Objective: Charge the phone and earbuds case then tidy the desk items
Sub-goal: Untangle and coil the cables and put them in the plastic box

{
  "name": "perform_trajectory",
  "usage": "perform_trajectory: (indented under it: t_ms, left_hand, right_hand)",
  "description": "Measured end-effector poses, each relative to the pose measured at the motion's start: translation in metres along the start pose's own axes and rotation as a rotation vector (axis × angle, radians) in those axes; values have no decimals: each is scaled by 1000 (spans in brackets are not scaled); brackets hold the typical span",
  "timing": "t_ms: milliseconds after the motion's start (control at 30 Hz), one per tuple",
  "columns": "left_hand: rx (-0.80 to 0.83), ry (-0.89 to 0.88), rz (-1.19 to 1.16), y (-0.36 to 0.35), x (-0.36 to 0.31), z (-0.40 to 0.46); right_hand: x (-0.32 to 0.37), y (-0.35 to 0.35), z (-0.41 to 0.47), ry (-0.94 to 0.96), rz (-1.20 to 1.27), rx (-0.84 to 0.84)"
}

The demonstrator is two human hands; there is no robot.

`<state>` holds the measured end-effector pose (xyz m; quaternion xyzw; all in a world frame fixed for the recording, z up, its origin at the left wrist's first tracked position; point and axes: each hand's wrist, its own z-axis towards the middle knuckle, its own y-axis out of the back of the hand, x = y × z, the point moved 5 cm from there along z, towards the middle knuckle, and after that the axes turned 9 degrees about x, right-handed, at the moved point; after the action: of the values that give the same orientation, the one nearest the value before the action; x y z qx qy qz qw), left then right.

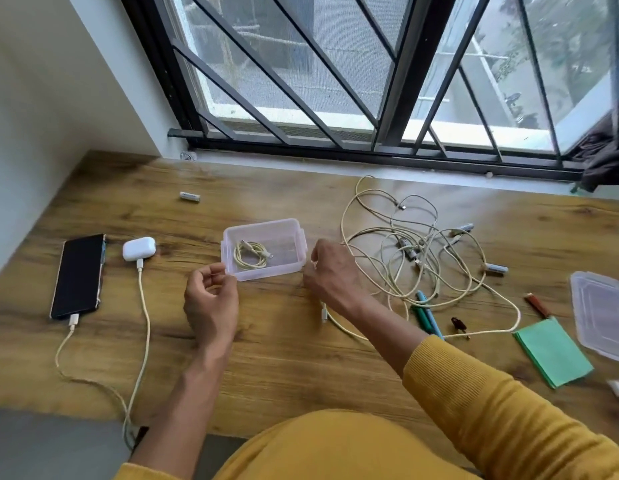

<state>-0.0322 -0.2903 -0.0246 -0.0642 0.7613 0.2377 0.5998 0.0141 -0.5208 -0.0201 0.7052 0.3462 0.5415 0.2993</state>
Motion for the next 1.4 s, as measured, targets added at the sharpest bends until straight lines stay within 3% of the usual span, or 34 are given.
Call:
perform_trajectory:
  t_ms: [167,267,367,467,567,667,767,867,1100,1167,1267,1400]
  left_hand:
    - [121,-143,45,-21,-17,-15]
    - [216,-176,51,-34,-17,-20]
    - [332,-190,48,-46,-17,-25]
    - [493,-239,83,-63,-24,-34]
    - [650,-331,95,-82,-40,-45]
    - [712,-402,113,-103,-59,-49]
    - [688,-423,37,-125,-77,-53]
    - [649,-381,27,-146,-84,-57]
    - [934,-288,-76,-184,-90,-86]
    - [949,-294,-81,-194,-91,-97]
    - [844,-320,-74,-200,-95,-105]
    - [625,-346,-134,-187,-117,-99]
  right_hand:
    - [-6,-18,-9,53,-127,69]
    - [-13,-16,-12,25,-79,52]
    - [-24,-1,-16,-68,170,34]
    - [-32,16,-23,-84,587,55]
    - [-27,34,-34,-34,1048,248]
    - [-20,60,-47,157,1227,458]
    - [-17,88,-65,350,1279,603]
    - [-24,114,-77,423,1331,669]
    - [-63,152,-87,461,1397,710]
    - [-72,156,-89,470,1399,735]
    - [-84,159,-90,475,1350,772]
    - [-122,156,-81,385,989,602]
